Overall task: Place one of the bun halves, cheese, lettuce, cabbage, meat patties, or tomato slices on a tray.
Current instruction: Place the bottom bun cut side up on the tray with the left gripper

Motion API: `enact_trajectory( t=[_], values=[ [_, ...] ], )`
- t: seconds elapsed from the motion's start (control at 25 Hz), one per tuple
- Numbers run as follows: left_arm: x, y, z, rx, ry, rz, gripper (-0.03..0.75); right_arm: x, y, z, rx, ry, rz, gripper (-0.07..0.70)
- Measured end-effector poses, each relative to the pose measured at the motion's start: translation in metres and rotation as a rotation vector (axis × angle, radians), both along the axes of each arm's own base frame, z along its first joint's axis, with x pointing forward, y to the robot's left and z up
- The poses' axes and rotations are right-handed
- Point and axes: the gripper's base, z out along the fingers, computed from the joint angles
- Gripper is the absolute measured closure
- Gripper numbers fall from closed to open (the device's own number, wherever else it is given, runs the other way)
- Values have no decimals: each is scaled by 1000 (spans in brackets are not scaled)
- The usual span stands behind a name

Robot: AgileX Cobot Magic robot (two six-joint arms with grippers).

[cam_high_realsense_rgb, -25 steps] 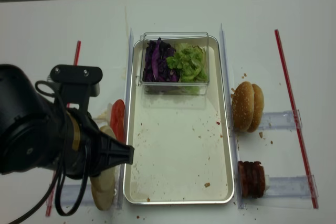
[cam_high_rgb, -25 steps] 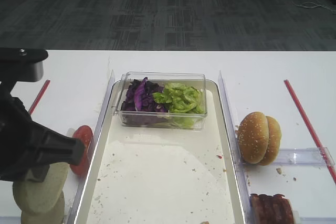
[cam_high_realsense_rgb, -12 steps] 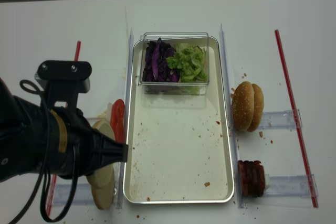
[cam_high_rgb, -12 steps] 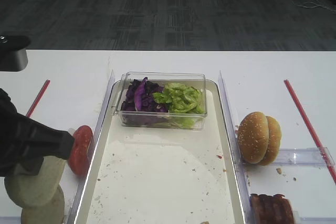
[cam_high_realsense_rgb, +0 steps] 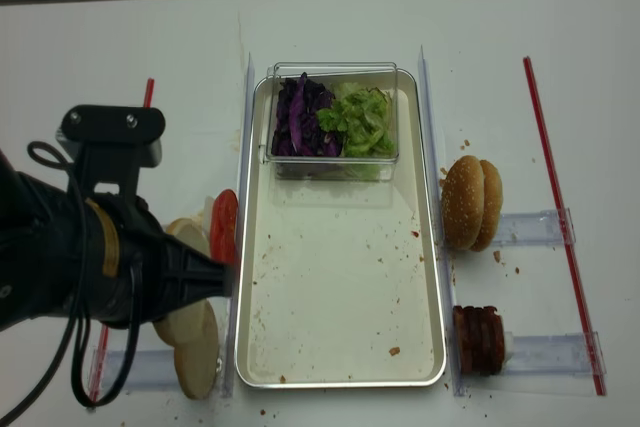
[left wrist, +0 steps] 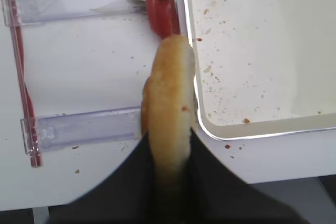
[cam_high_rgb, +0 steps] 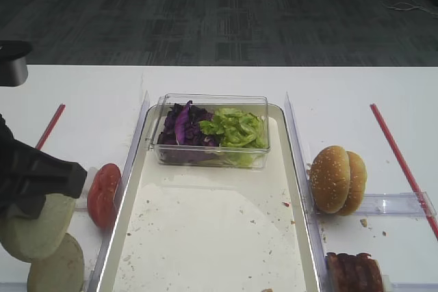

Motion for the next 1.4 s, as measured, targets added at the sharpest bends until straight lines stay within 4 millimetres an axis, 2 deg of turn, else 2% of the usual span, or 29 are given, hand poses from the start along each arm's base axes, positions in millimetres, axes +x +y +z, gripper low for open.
enact_trajectory(
  t=[0.2, 0.8, 1.4],
  values=[
    [9, 18, -1, 39, 21, 54, 635, 0, 0, 0, 0, 0, 0, 125],
    [23, 51, -2, 73, 38, 102, 638, 0, 0, 0, 0, 0, 0, 125],
    [56, 50, -31, 78, 117, 99, 639, 0, 0, 0, 0, 0, 0, 125]
  ],
)
